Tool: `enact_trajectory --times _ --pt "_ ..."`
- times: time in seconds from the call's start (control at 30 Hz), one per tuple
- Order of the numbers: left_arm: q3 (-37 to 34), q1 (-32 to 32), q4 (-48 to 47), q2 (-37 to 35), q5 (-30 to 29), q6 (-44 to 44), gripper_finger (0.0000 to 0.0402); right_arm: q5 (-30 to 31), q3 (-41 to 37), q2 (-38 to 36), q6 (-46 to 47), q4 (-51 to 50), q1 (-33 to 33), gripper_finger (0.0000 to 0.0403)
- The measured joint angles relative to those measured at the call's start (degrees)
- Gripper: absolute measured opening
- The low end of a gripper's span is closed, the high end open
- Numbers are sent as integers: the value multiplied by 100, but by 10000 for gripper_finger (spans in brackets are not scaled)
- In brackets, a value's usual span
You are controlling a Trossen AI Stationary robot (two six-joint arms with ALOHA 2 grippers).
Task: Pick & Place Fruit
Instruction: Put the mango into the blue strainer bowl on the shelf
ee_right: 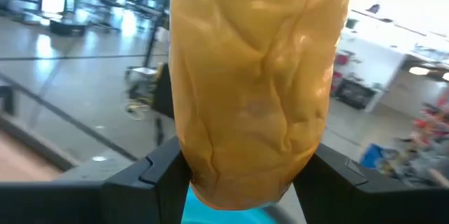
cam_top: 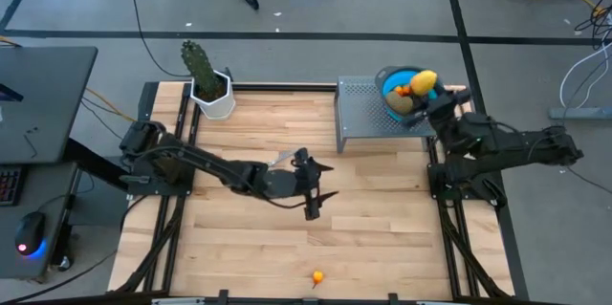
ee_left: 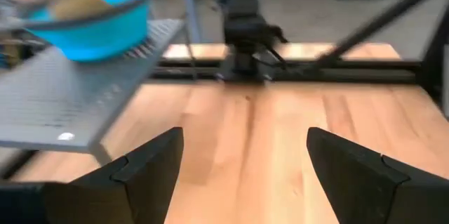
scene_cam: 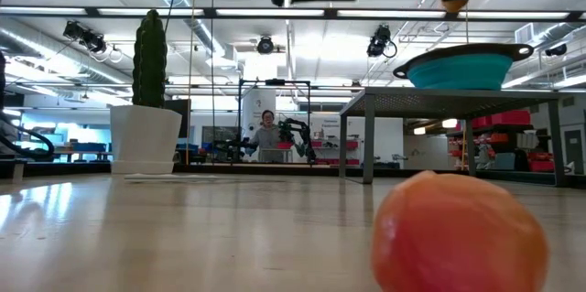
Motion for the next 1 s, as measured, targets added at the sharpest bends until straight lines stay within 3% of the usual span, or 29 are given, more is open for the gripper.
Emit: enact_trajectory --times 0.1,0.27,0.5,0.7,1.0 --pt "2 126 -156 0 495 -152 309 -92 8 -85 -260 -128 -350 216" --pt "2 109 -521 0 523 -245 309 -486 6 -60 -111 -853 -1117 218" --pt "2 26 -599 0 549 -218 309 -1760 17 42 400 -1460 -2185 218" --pt "2 20 -632 0 549 -142 309 -3296 661 277 1611 -3159 -3008 219" --pt "2 21 -599 0 547 -164 309 -3652 859 348 1889 -3902 -3285 223"
